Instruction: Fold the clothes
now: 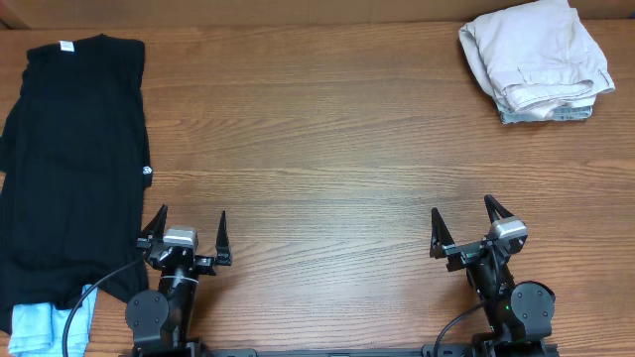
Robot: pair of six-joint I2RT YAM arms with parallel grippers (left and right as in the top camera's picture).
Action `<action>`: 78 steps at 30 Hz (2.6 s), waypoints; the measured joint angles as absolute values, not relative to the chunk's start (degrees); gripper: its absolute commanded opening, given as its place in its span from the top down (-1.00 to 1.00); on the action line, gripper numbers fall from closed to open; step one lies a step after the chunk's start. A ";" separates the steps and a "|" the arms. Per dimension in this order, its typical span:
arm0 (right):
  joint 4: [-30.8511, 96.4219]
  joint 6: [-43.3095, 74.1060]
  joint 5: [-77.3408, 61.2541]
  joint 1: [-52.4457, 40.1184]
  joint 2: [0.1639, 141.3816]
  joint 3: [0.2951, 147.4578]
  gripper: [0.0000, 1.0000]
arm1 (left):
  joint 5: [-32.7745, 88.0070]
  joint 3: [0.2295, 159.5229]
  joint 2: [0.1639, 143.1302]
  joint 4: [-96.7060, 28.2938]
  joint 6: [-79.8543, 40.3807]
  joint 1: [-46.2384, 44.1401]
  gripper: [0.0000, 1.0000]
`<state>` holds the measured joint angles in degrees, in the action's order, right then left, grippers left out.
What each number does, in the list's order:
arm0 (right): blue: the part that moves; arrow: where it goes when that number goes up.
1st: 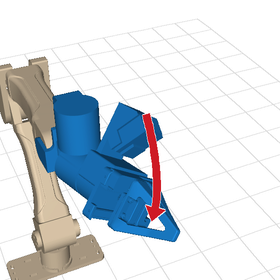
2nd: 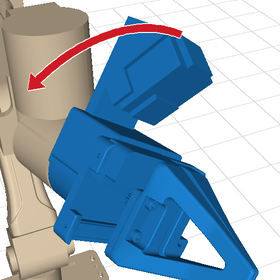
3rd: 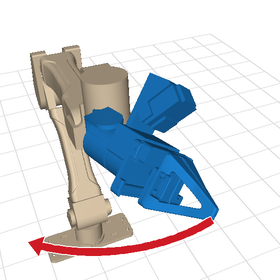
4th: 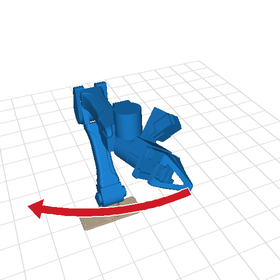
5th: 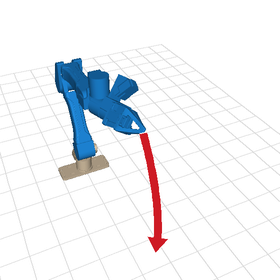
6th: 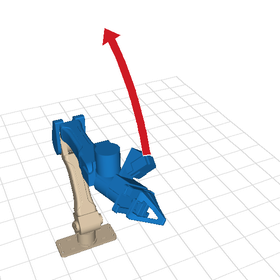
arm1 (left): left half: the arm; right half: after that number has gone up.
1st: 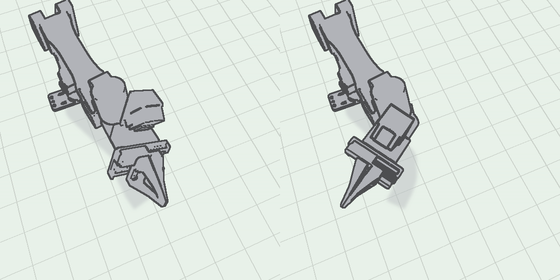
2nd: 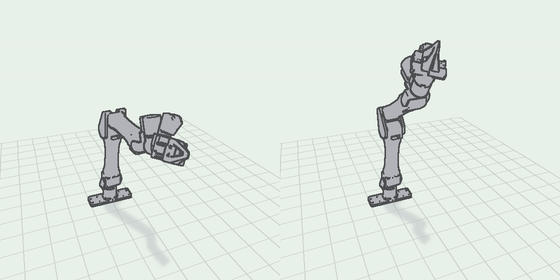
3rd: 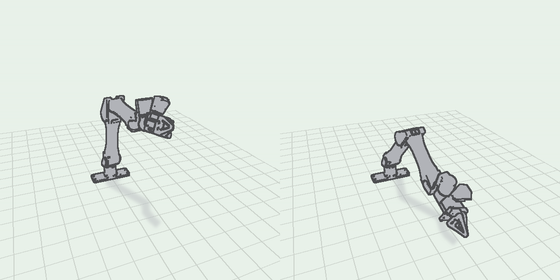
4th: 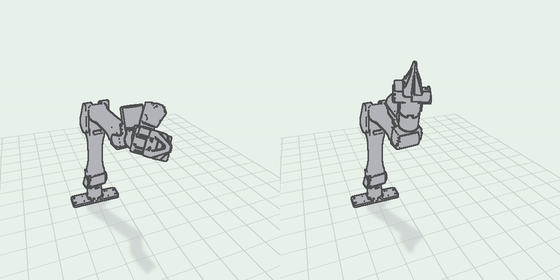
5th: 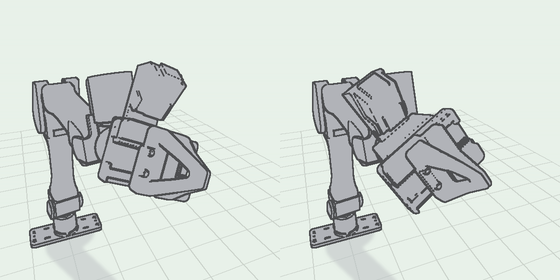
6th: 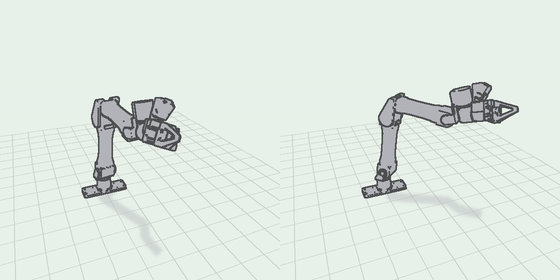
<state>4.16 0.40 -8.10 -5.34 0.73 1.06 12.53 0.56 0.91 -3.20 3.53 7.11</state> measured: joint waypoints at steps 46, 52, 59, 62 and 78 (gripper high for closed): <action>4.12 0.40 -8.12 -5.34 0.73 1.06 -1.00 | 12.34 0.56 0.91 -3.20 3.55 7.11 -1.00; 4.12 0.43 -8.10 -5.34 0.73 1.06 -1.00 | 12.34 0.56 0.91 -3.20 3.53 7.11 -1.00; 4.14 0.40 -8.05 -5.34 0.73 1.06 -1.00 | 12.36 0.56 0.91 -3.09 3.53 7.11 -1.00; 4.10 0.47 -8.23 -5.34 0.73 1.06 -1.00 | 12.40 0.56 0.91 -2.31 3.36 7.11 -1.00; 6.26 1.48 -12.27 -5.34 1.04 8.16 -1.00 | 14.00 13.52 2.81 -8.86 -1.58 7.11 -1.00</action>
